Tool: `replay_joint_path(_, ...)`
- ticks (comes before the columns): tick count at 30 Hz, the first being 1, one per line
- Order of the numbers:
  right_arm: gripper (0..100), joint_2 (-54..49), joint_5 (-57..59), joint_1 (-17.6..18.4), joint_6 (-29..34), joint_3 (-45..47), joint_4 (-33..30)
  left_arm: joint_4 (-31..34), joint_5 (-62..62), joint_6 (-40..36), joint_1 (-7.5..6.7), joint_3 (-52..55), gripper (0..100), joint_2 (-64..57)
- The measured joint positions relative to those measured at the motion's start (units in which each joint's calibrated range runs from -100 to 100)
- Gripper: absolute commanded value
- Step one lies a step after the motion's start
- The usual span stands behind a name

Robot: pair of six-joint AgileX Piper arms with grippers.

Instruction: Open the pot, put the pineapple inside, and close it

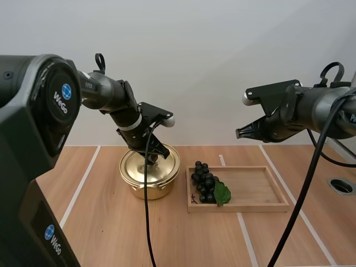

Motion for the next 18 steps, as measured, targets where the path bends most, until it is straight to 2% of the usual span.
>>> replay_joint_path(5, 0, 0.0, 0.0, 0.0, 0.0, 0.0, 0.0, -0.3, -0.5, 0.0, 0.00, 0.0, 0, 1.0)
replay_joint_path(7, 0, 0.0, 0.0, 0.0, 0.0, 0.0, 0.0, -0.4, -0.5, 0.0, 0.00, 0.0, 5, 1.3)
replay_joint_path(9, 0, 0.0, 0.0, 0.0, 0.0, 0.0, 0.0, -0.4, -0.5, 0.3, 0.00, 0.0, 18, 1.4)
replay_joint_path(14, 0, 0.2, 0.0, 0.0, 0.0, 0.0, 0.0, -0.5, -0.9, 0.9, 0.00, 0.0, 74, 1.4)
replay_joint_path(16, 0, 0.8, -0.2, 0.0, 0.0, 0.0, 0.0, -0.5, -1.1, 1.0, 0.00, 0.0, 86, 1.8)
replay_joint_path(18, 0, 1.5, -0.2, 0.0, 0.0, 0.0, 0.0, -0.5, -1.5, 1.1, 0.00, 0.0, 87, 1.6)
